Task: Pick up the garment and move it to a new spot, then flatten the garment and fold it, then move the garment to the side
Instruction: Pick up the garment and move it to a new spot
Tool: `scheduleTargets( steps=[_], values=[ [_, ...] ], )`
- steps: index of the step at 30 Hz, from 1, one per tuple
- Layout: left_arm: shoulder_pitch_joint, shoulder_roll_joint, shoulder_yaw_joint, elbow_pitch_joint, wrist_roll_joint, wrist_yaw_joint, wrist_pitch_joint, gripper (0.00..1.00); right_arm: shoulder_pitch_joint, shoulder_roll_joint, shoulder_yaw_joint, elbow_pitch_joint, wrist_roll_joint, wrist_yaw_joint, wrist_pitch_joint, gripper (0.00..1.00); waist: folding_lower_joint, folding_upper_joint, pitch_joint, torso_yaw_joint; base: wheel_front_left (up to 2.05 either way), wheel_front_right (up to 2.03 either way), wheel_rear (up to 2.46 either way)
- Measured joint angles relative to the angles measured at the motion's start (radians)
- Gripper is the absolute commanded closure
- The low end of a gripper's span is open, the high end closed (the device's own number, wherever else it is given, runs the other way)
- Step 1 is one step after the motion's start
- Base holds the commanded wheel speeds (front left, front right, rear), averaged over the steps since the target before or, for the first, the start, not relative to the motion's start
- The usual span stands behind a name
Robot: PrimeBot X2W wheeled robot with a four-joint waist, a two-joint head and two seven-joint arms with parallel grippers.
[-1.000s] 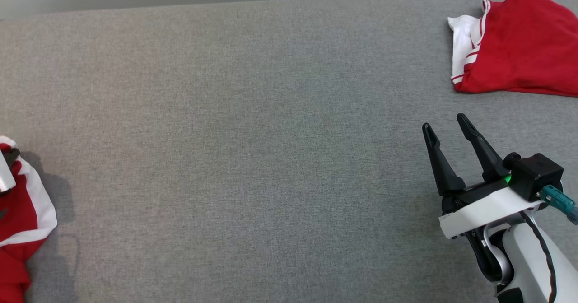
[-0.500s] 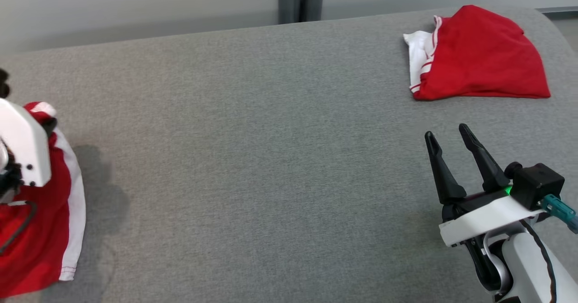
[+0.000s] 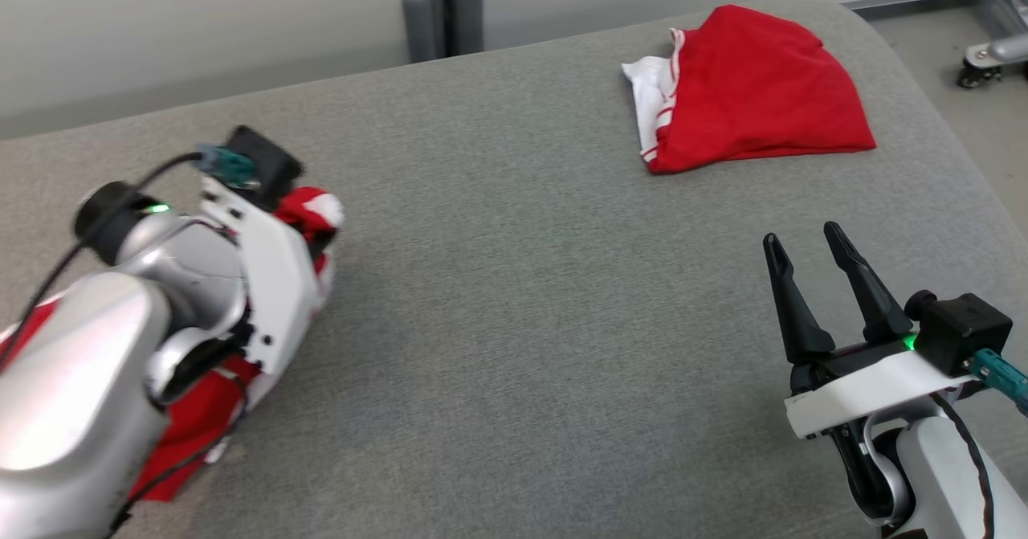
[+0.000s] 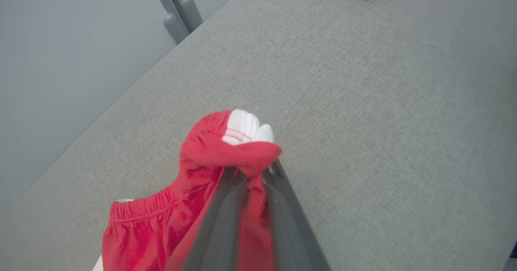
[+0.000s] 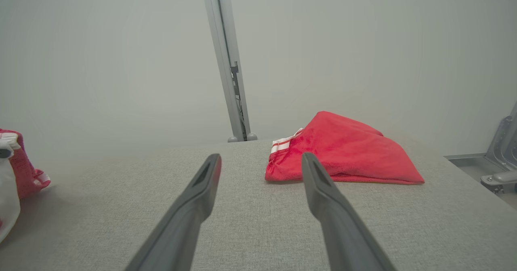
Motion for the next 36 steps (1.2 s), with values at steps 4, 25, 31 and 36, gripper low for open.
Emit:
scheduleTargets(
  steps=[4, 25, 31, 36],
  values=[
    [-0.030, -0.048, -0.074, -0.014, 0.004, 0.000, -0.016, 1.00, 0.005, 0.001, -0.001, -0.001, 0.000, 0.000, 0.000, 0.00, 0.0000, 0.0000, 0.001, -0.025, 0.00, 0.00, 0.00],
    [-0.226, -0.421, -0.509, 0.303, -0.052, 0.000, -0.275, 0.84, -0.005, 0.019, -0.002, 0.001, 0.009, 0.000, 0.000, 0.00, 0.0000, 0.0000, 0.062, -0.116, 0.00, 0.00, 0.00],
    [-0.252, -0.446, -0.552, 0.353, -0.086, 0.000, -0.346, 0.00, -0.002, 0.013, -0.016, 0.012, 0.007, 0.000, 0.000, 0.00, 0.0000, 0.0000, 0.047, -0.088, 0.00, 0.00, 0.00],
    [-0.272, -0.447, -0.564, 0.359, -0.103, 0.000, -0.393, 0.00, 0.006, -0.008, -0.039, 0.025, 0.007, 0.000, 0.000, 0.00, 0.0000, 0.0000, 0.028, -0.050, 0.00, 0.00, 0.00]
  ],
)
